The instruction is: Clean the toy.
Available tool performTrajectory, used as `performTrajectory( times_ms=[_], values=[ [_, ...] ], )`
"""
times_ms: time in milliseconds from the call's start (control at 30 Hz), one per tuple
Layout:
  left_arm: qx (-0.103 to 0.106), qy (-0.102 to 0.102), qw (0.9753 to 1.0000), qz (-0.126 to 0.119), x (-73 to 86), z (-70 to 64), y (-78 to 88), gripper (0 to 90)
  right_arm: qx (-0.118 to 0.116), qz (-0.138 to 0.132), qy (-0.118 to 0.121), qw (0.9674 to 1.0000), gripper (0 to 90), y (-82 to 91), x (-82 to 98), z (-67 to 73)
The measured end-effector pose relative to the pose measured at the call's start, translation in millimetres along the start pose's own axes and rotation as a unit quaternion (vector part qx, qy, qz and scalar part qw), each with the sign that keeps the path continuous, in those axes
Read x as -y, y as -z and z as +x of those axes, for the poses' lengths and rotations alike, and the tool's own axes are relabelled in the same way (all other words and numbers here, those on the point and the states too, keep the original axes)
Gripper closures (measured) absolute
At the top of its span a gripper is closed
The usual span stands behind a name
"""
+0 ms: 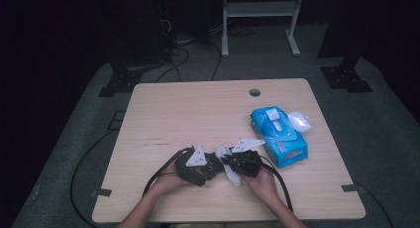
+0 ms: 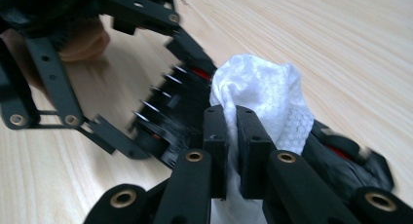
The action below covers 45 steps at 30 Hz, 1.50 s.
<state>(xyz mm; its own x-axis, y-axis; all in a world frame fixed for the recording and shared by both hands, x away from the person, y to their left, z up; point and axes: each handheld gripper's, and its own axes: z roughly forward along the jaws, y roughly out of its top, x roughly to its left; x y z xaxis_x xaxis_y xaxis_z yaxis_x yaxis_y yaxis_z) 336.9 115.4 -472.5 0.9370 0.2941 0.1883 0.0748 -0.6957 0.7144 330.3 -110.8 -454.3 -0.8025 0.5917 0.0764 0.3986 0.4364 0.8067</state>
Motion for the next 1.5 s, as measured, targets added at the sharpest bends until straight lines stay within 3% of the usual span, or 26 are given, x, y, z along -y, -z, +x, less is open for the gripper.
performTrajectory(
  times_ms=[67,133,233,333,433,567,633,733,833,900,1000,1067,1133,1200,1267,1333,1400,1500],
  values=[
    [-0.001,0.0,1.0,0.002,0.2,-0.2,-0.7,24.5,-0.015,0.004,-0.008,0.9998,76.5,-0.4,0.0,-2.0],
    [0.001,0.001,1.0,-0.002,-0.1,0.3,0.1,24.5,-0.026,0.005,0.002,0.9996,65.5,-1.1,-1.7,-1.5],
    [0.0,0.001,1.0,-0.001,-0.2,0.3,0.0,24.5,-0.024,0.003,0.01,0.9997,55.8,0.2,-5.2,-0.4],
    [0.0,0.0,1.0,-0.001,0.0,0.3,-0.3,24.5,-0.025,-0.021,0.009,0.9994,54.0,4.6,-9.4,-2.5],
    [0.0,-0.001,1.0,-0.001,-0.3,0.2,0.1,24.5,-0.01,-0.022,0.001,0.9997,53.7,4.5,-10.9,-4.2],
    [0.002,0.001,1.0,-0.002,-0.1,0.9,0.8,24.4,0.009,0.003,-0.009,0.9999,56.1,-6.1,-6.6,-6.7],
    [0.002,0.001,1.0,0.0,0.2,0.6,0.0,24.4,0.018,-0.001,0.0,0.9998,61.8,-5.9,-5.1,-6.1],
    [0.004,0.005,1.0,0.002,0.7,1.3,-0.9,24.4,0.024,0.004,0.012,0.9996,77.8,-1.4,-1.4,-10.2],
    [0.001,0.005,1.0,0.002,0.3,0.5,-1.8,24.4,0.025,0.002,-0.009,0.9996,81.3,1.6,1.4,-13.6],
    [0.003,0.006,1.0,0.0,-0.6,0.9,-2.3,24.5,0.013,0.0,-0.007,0.9999,81.8,-0.7,-0.4,-7.2],
    [0.0,0.004,1.0,0.004,-0.5,0.1,-2.6,24.5,-0.003,-0.003,0.035,0.9994,82.2,-9.5,-5.8,15.0],
    [0.001,0.006,1.0,0.002,0.1,0.1,-2.2,24.5,-0.011,0.0,0.049,0.9987,82.5,-11.5,-8.3,21.3],
    [0.002,0.008,1.0,0.0,0.1,0.1,-1.8,24.5,-0.008,0.001,0.048,0.9988,82.9,-10.1,-7.9,17.7],
    [0.004,0.008,1.0,0.0,0.0,0.7,-1.3,24.5,0.017,0.007,0.042,0.9989,83.1,-5.5,-5.6,7.6],
    [0.004,0.006,1.0,-0.001,-0.2,1.2,-1.0,24.5,0.04,0.009,0.029,0.9987,83.3,-0.2,-1.4,-2.9],
    [0.004,0.007,1.0,-0.001,-0.1,1.3,-1.5,24.5,0.044,0.009,0.013,0.9989,83.4,3.1,1.6,-8.7],
    [0.001,0.005,1.0,0.0,0.0,0.6,-2.5,24.5,0.036,0.005,0.006,0.9993,83.4,1.1,1.1,-5.1],
    [0.0,0.002,1.0,0.003,-0.3,-0.2,-2.7,24.5,-0.008,-0.004,0.026,0.9996,83.3,-7.2,-3.7,13.2]
  ],
)
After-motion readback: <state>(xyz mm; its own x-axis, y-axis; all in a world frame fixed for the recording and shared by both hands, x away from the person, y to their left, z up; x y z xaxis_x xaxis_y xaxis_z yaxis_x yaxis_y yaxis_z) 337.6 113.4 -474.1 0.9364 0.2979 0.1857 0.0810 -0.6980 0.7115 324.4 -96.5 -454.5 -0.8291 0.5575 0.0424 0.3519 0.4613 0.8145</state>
